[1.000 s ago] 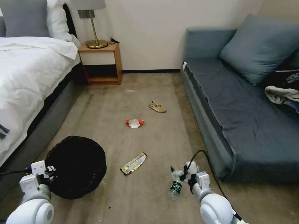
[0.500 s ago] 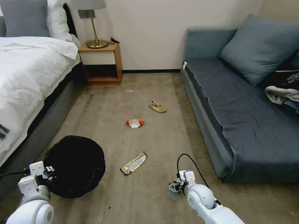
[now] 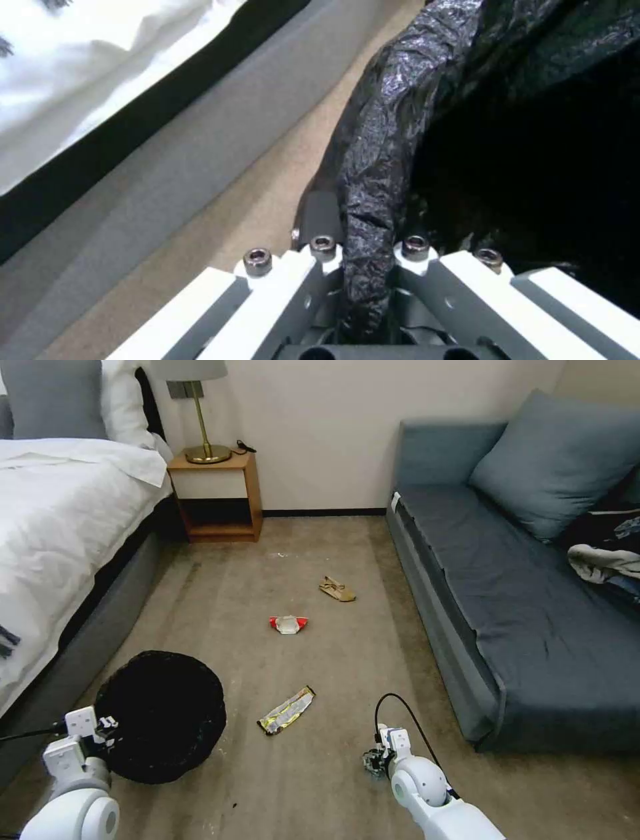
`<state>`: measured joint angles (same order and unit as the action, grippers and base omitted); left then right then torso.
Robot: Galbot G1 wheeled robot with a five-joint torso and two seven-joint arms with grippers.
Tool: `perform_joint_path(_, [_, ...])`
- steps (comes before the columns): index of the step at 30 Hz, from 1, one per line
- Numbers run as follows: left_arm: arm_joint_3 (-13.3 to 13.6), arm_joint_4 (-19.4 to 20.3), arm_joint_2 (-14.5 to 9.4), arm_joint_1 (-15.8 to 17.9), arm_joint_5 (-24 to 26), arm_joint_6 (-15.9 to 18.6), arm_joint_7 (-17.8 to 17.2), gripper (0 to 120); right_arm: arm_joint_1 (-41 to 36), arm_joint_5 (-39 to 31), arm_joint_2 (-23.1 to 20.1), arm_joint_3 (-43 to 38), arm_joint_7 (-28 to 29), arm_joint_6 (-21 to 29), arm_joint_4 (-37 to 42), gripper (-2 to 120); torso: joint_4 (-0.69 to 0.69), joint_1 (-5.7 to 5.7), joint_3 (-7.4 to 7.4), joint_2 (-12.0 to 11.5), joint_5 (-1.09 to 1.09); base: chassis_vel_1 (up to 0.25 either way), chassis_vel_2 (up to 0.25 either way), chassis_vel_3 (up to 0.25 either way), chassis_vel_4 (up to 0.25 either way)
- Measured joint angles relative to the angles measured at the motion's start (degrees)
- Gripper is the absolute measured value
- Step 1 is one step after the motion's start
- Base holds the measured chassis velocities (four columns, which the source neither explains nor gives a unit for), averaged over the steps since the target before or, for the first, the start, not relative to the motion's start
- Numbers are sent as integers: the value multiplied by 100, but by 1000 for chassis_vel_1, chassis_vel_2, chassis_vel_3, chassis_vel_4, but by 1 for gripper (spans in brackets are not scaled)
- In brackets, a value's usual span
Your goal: Pick up the trash bin, then pick up the garbage on the floor and place it into the trash bin.
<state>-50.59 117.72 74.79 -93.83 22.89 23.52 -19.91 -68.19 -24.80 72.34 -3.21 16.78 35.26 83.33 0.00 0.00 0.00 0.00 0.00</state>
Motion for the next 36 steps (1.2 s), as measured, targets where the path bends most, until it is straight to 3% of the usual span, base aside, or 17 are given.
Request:
perform_joint_path(6, [12,-3,10,7,-14,0,0,3,-100,225,-42,-19,-124,-336,95,39,0,0,0,0,0,0,0,0,0])
perform_joint_path(8, [21,1,30,-12,-12,2,0,3,-169,263,-77,-6,-303,-1063,260,32,0,0,0,0,0,0,0,0,0])
perform_joint_path(9, [21,1,30,-12,-12,2,0,3,-169,263,-77,-6,-303,-1063,260,32,0,0,0,0,0,0,0,0,0])
perform_joint_path(12, [36,108,72,-77,19,36,7,3,-260,159,-128,87,-772,-2266,806,25,0,0,0,0,1,0,0,0,0])
perform_joint_path(17, [74,233,108,-134,75,113,23,3,-265,-30,-134,325,-1086,-2926,1275,23,0,0,0,0,0,0,0,0,0])
perform_joint_path(18, [91,304,129,-161,100,148,27,3,-248,-93,-108,485,-1395,-3383,1459,23,0,0,0,0,0,0,0,0,0])
perform_joint_path(20, [108,346,146,-179,100,163,27,3,-225,-112,-80,591,-1584,-3645,1526,23,0,0,0,0,0,0,0,0,0])
perform_joint_path(21, [136,398,176,-202,95,169,29,3,-154,-144,-5,824,-1877,-4051,1575,23,0,0,0,0,0,0,0,0,0])
perform_joint_path(28, [235,536,256,-326,-89,-116,168,3,549,24,363,1872,-2853,-5361,799,23,1,0,0,0,0,0,0,0,0])
perform_joint_path(32, [285,665,313,-382,-67,-114,234,3,882,209,670,2185,-2956,-5922,203,23,0,0,0,0,0,0,0,0,0])
perform_joint_path(36, [328,790,384,-420,60,-2,269,3,1085,286,1021,2308,-2856,-6134,-229,23,1,0,0,0,0,0,0,0,0])
